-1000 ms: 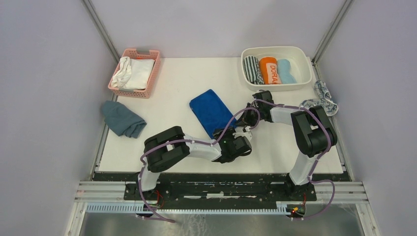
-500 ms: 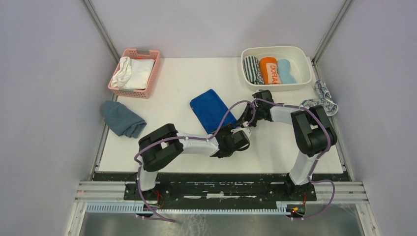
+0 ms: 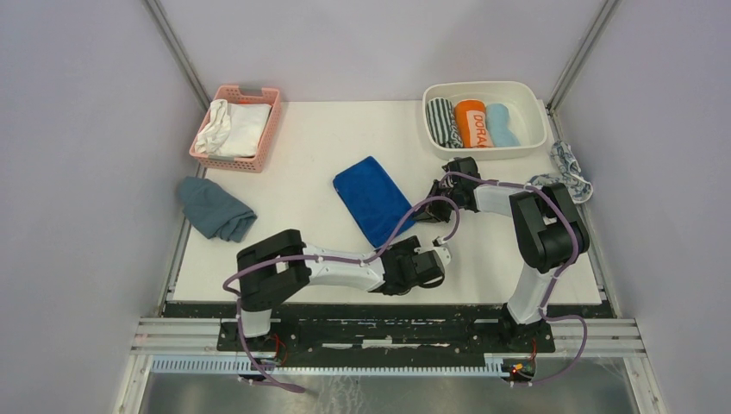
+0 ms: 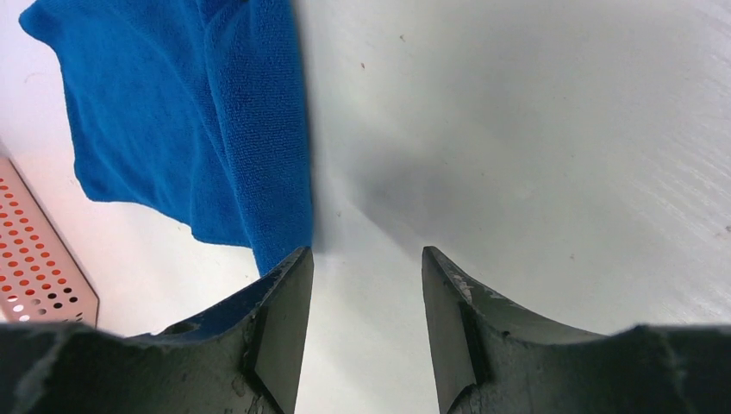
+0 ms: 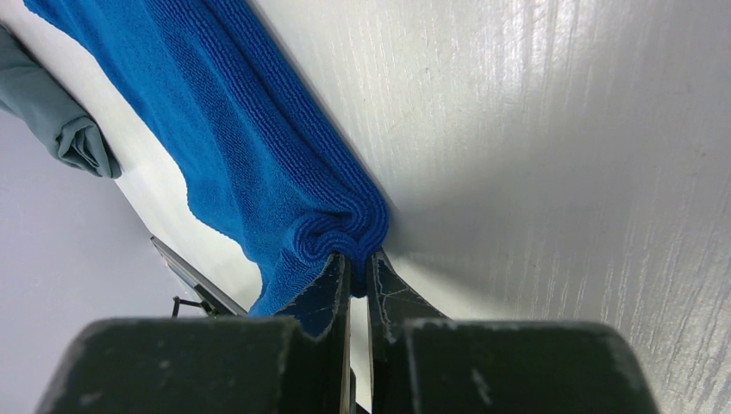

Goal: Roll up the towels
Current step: Roll the towel at the center of the board.

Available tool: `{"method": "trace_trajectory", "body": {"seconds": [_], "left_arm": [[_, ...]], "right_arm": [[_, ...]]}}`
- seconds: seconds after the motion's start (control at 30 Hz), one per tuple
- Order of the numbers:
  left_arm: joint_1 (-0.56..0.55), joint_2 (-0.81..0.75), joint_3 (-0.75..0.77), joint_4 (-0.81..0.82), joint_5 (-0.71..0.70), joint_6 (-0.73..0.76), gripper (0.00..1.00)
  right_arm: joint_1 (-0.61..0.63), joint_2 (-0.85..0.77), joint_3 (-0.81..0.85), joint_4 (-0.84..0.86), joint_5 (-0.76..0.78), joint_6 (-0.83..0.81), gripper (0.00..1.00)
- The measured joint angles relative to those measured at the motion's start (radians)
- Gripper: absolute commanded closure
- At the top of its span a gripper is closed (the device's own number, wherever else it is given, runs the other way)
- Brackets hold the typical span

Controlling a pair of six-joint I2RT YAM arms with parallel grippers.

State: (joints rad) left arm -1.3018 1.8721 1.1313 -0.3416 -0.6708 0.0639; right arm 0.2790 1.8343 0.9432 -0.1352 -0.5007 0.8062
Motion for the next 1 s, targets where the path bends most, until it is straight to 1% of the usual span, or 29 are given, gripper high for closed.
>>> {"method": "trace_trajectory", "body": {"seconds": [0.3,0.63,1.0], "left_arm": [[0.003,0.035,0.004,-0.014,-0.035,-0.003,0.44],[0.039,0.078,0.019,0.039,-0.115,0.016,0.43],[0.093,0.087,0.019,0.069,-0.126,0.031,0.43]], "right_arm": [[-0.001,0.0,0.0,0.0,0.0,0.0,0.96],[-0.001,0.002,0.0,0.0,-0.005,0.0,0.96],[-0.005,0.011,0.004,-0.001,-0.02,0.0,0.96]]}}
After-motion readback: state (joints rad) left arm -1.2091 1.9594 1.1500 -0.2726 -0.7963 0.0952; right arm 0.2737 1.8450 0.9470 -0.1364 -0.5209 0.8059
